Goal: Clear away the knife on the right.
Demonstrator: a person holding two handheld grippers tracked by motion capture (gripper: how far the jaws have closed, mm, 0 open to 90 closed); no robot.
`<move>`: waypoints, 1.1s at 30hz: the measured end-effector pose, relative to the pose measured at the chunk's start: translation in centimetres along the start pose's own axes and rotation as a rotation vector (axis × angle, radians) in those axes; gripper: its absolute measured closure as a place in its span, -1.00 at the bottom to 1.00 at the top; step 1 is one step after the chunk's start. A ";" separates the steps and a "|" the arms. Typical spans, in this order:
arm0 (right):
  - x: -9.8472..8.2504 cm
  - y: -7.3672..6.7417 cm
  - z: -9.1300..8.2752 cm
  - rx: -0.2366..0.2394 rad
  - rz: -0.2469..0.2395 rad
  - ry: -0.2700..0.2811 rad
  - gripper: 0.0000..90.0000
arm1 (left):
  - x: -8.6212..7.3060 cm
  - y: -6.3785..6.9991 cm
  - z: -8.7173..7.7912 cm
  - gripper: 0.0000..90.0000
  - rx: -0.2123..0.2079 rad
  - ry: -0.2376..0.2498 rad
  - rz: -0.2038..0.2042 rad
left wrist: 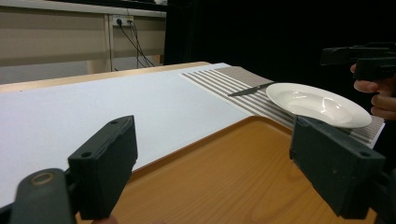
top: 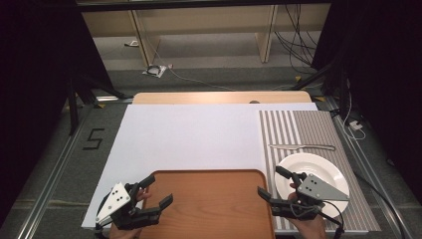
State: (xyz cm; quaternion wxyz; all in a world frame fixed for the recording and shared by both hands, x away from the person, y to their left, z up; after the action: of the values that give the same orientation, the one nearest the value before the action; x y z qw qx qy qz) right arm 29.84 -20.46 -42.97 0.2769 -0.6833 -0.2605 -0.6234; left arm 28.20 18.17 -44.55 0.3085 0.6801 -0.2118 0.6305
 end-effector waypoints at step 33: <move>1.0 1.6 -0.8 -0.080 -0.085 -0.005 -0.63 | 0.0 0.0 0.0 -0.66 0.000 0.000 0.001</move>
State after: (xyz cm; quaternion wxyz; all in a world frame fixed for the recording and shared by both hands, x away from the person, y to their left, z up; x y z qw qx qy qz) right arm 30.50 -22.19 -42.05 0.2221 -0.6836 -0.2646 -0.6429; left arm 28.19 18.19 -44.53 0.3082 0.6801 -0.2121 0.6305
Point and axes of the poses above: each handheld gripper's, and its own axes: z roughly forward along the jaws, x roughly out of its top, y roughly to its right, the point moved 4 cm from there along z, roughly forward along the jaws, and after that the axes turned 9 degrees about y, right-handed, at the moved point
